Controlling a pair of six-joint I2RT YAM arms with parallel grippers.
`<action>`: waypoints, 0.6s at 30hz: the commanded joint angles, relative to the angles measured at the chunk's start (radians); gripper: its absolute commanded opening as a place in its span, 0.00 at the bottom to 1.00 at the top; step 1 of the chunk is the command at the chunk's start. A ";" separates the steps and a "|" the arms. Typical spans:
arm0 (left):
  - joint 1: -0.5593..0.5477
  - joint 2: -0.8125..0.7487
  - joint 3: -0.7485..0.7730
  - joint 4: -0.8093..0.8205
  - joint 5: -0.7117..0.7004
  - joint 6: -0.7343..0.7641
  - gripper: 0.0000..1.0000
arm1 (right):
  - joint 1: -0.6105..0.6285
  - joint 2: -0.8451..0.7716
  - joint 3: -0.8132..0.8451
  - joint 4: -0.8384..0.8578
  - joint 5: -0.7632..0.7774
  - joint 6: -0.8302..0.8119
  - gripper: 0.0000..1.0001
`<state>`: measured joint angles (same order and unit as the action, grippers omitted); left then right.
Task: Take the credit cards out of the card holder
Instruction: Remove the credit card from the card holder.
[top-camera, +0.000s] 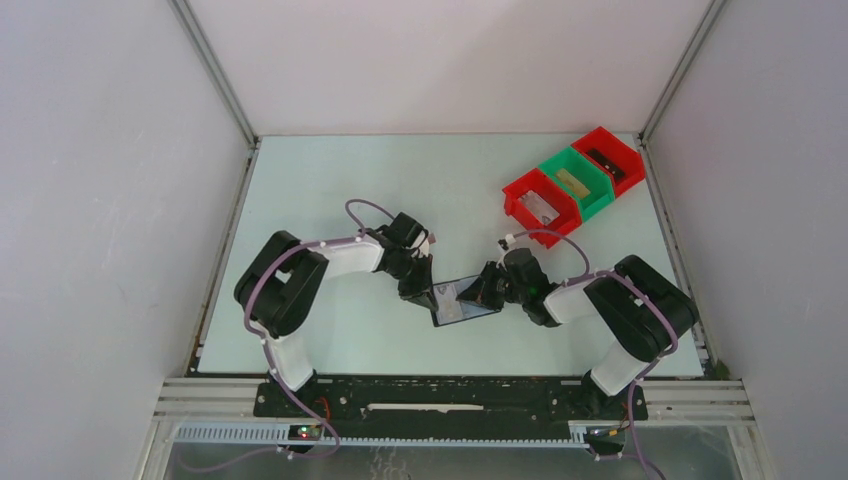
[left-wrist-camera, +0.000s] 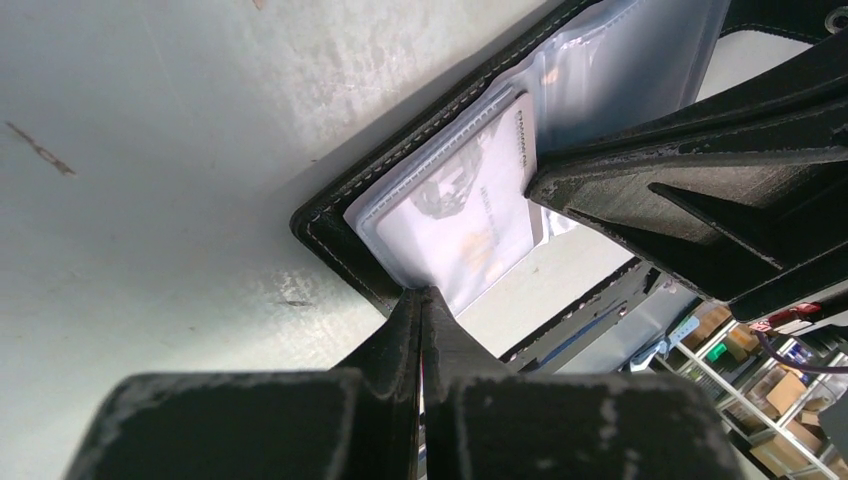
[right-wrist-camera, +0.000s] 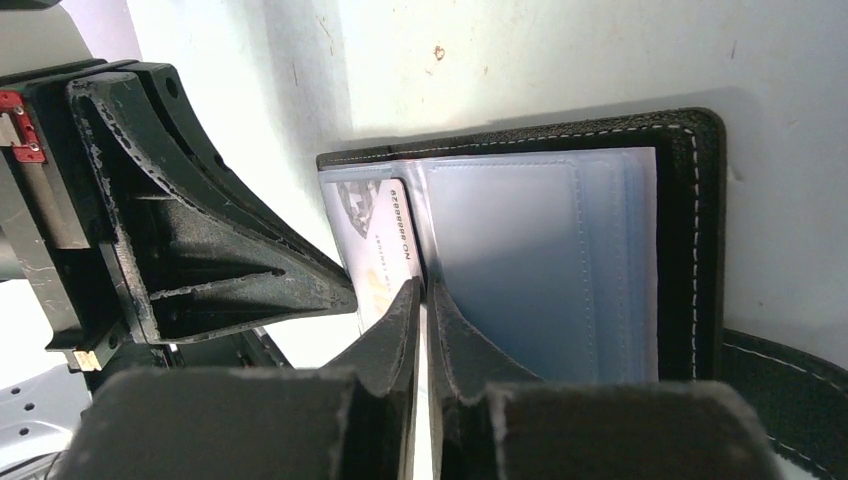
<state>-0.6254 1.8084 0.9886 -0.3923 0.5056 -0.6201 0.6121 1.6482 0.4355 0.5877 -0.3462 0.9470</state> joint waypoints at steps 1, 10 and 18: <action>-0.002 0.048 0.057 0.112 -0.069 0.028 0.00 | 0.060 0.043 0.017 -0.045 -0.122 -0.014 0.10; -0.003 0.058 0.060 0.113 -0.075 0.028 0.00 | 0.061 0.050 0.028 -0.057 -0.131 -0.028 0.00; -0.002 0.046 0.064 0.088 -0.096 0.046 0.00 | 0.048 -0.037 0.027 -0.157 -0.072 -0.074 0.00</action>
<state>-0.6212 1.8217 1.0084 -0.4244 0.5087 -0.6079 0.6128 1.6451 0.4538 0.5560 -0.3508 0.9134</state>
